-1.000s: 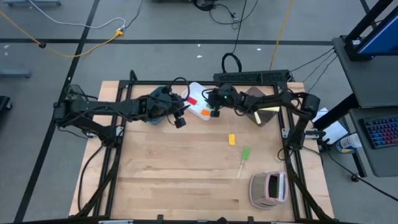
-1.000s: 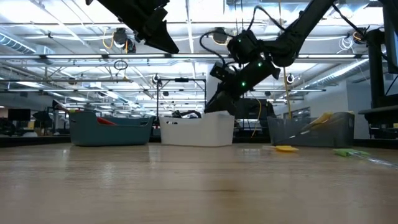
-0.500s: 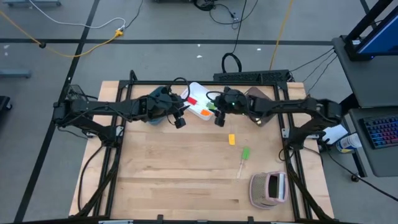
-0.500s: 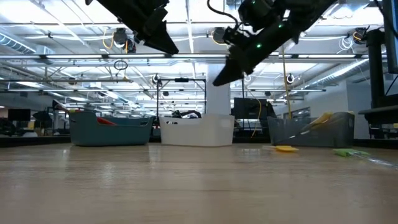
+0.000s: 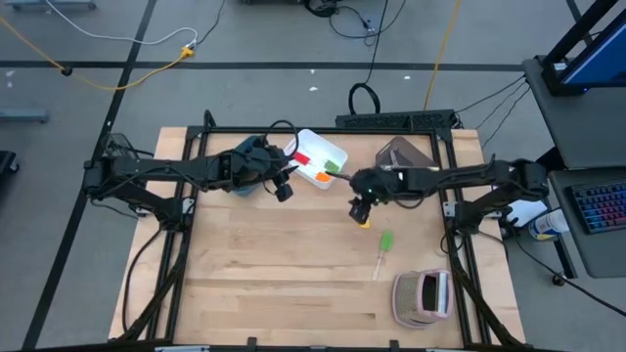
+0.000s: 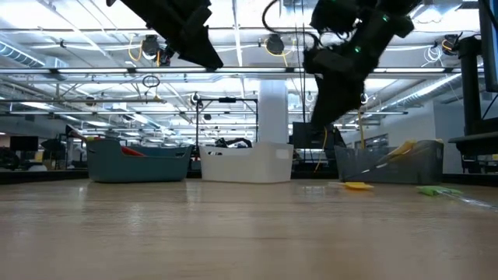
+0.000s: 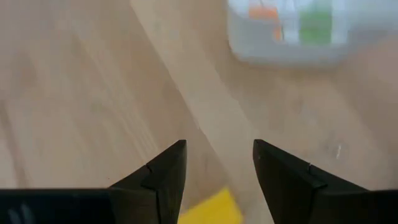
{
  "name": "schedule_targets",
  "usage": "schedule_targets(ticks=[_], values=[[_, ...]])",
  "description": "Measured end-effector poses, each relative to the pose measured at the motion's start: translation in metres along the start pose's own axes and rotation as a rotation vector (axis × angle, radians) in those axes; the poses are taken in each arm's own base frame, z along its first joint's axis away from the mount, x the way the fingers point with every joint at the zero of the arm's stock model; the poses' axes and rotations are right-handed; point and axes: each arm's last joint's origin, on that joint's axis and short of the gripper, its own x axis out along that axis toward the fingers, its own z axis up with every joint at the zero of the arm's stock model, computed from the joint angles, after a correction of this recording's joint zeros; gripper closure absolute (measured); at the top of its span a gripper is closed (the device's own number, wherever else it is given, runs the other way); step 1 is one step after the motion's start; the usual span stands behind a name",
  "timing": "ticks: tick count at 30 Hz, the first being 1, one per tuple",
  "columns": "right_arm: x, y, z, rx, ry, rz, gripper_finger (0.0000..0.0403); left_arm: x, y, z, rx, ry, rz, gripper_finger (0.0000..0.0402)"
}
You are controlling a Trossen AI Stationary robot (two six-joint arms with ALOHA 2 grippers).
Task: Pick & Place Kitchen Items
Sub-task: Put the yellow spatula into the white bin
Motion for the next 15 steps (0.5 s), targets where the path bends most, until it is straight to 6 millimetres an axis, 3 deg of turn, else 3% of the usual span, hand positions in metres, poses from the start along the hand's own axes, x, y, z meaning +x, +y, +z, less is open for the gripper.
schedule_targets(ticks=[15], values=[[0.026, -0.009, -0.069, 0.375, 0.158, -0.119, 0.0222, 0.0, 0.0, 0.0, -0.042, 0.0, 0.0, 0.0279]])
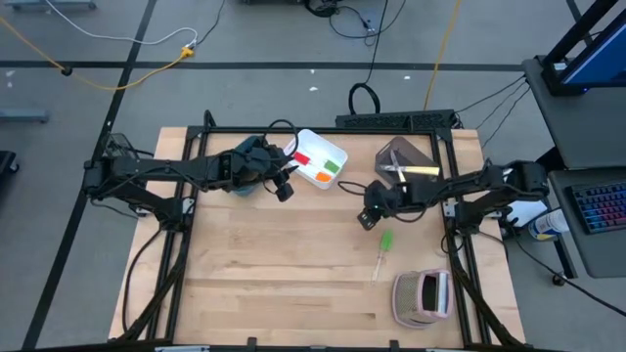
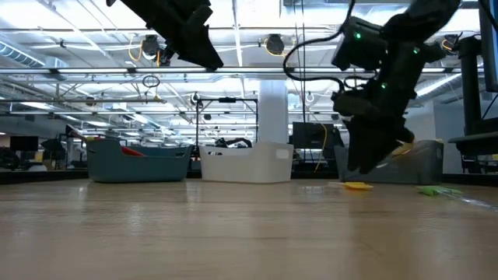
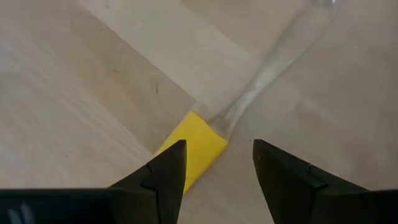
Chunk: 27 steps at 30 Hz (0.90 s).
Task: Pick & Place Kitchen Items
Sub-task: Put the yellow spatula into the white bin
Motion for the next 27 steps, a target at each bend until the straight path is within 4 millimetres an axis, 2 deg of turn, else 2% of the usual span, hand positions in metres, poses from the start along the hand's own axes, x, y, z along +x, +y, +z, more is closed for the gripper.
schedule_targets(ticks=[8, 16, 21, 27], values=[[0.015, -0.008, -0.012, 0.099, -0.055, 0.068, 0.0222, 0.0, 0.0, 0.0, -0.015, 0.0, 0.0, 0.0279], [0.016, -0.001, -0.017, 0.139, -0.07, 0.105, 0.0222, 0.0, 0.0, 0.0, -0.014, 0.0, 0.0, 0.0279], [0.019, 0.002, -0.027, 0.18, -0.095, 0.015, 0.0222, 0.0, 0.0, 0.0, -0.014, 0.0, 0.001, 0.0279], [0.03, 0.009, -0.029, 0.263, -0.181, 0.001, 0.0222, 0.0, 0.0, 0.0, -0.014, -0.001, 0.001, 0.0279]])
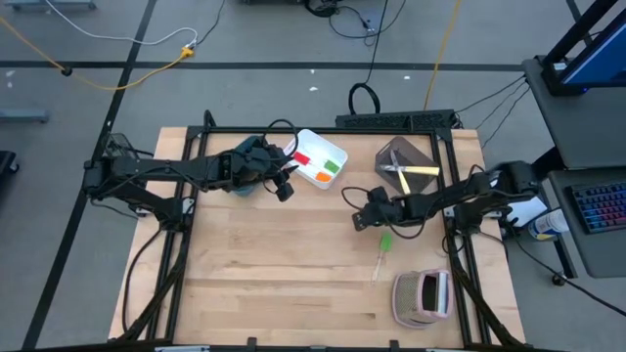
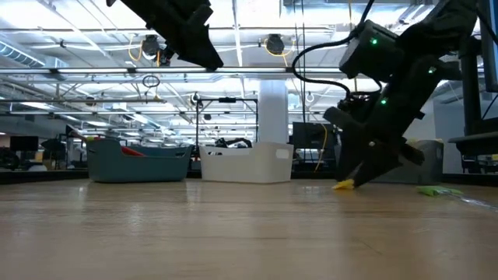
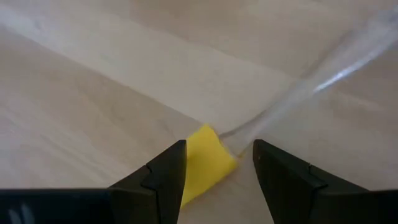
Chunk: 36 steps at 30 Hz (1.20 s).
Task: Pick & Place Kitchen Items
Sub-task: Put the yellow spatula into the white bin
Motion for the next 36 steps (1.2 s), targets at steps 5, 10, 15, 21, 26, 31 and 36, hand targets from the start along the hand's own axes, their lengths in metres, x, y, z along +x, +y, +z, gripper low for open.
schedule_targets(ticks=[5, 10, 15, 21, 26, 31, 36], values=[[0.008, 0.005, 0.0, 0.019, -0.059, 0.02, 0.0222, 0.0, 0.0, 0.0, -0.002, -0.004, 0.001, 0.0279], [0.01, 0.003, 0.0, -0.084, -0.065, -0.006, 0.0222, 0.0, 0.0, 0.0, -0.003, -0.003, 0.001, 0.0279], [0.011, 0.002, 0.001, -0.191, -0.064, -0.015, 0.0237, 0.0, 0.0, 0.0, -0.003, -0.004, 0.001, 0.0279], [0.014, 0.0, -0.002, -0.235, -0.034, -0.029, 0.0299, 0.0, 0.0, 0.0, -0.004, -0.004, 0.001, 0.0279], [0.019, -0.007, -0.005, -0.252, -0.017, -0.057, 0.0354, 0.0, 0.0, 0.0, -0.005, -0.003, 0.001, 0.0279], [0.017, -0.007, -0.004, -0.259, -0.018, -0.045, 0.038, 0.0, 0.0, 0.0, -0.006, -0.003, 0.002, 0.0279], [0.006, -0.005, 0.0, -0.301, -0.028, -0.005, 0.038, 0.0, 0.0, 0.0, -0.006, -0.003, 0.002, 0.0279]])
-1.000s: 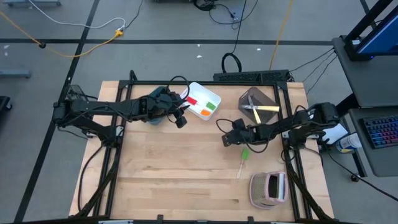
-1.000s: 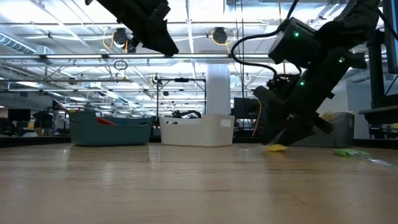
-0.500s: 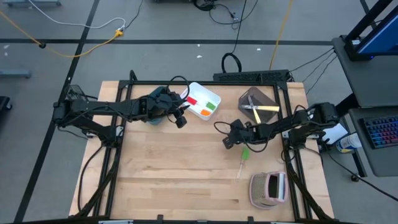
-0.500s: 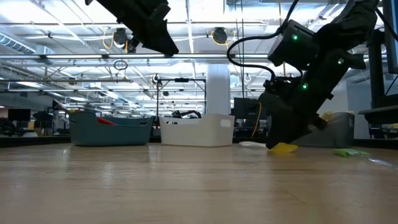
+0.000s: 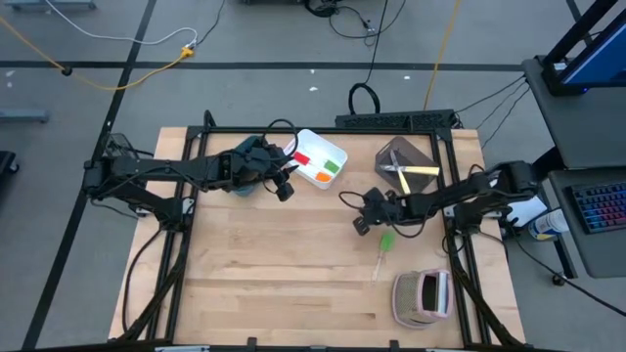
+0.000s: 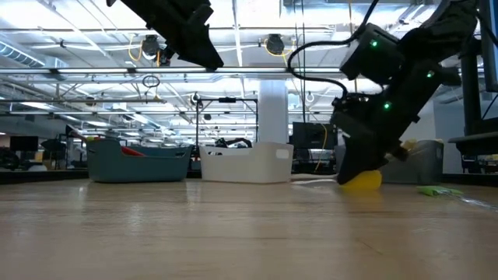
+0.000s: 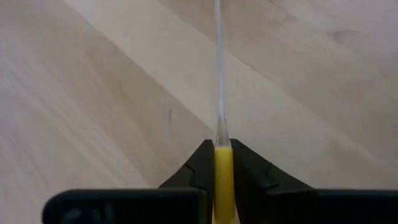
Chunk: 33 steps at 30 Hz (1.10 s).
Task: Pick & Place Kitchen Items
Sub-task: Put the yellow spatula into the white bin
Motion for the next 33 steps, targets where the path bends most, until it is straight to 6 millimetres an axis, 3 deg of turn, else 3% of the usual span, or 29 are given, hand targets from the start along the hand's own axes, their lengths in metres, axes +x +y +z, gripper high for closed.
schedule_targets(ticks=[7, 15, 27, 33], values=[[-0.029, 0.001, 0.018, -0.038, -0.111, 0.087, 0.038, 0.0, 0.0, 0.0, 0.0, 0.0, -0.001, 0.0279], [-0.052, -0.005, 0.037, -0.074, -0.303, 0.044, 0.0375, 0.0, 0.0, 0.0, 0.0, 0.0, -0.002, 0.0279], [-0.057, 0.0, 0.096, -0.221, -0.752, 0.082, 0.0374, 0.0, 0.0, 0.0, 0.0, -0.002, -0.003, 0.0279], [-0.04, 0.0, 0.129, -0.271, -0.778, 0.06, 0.0373, 0.0, 0.0, 0.0, -0.001, -0.003, -0.003, 0.0279]])
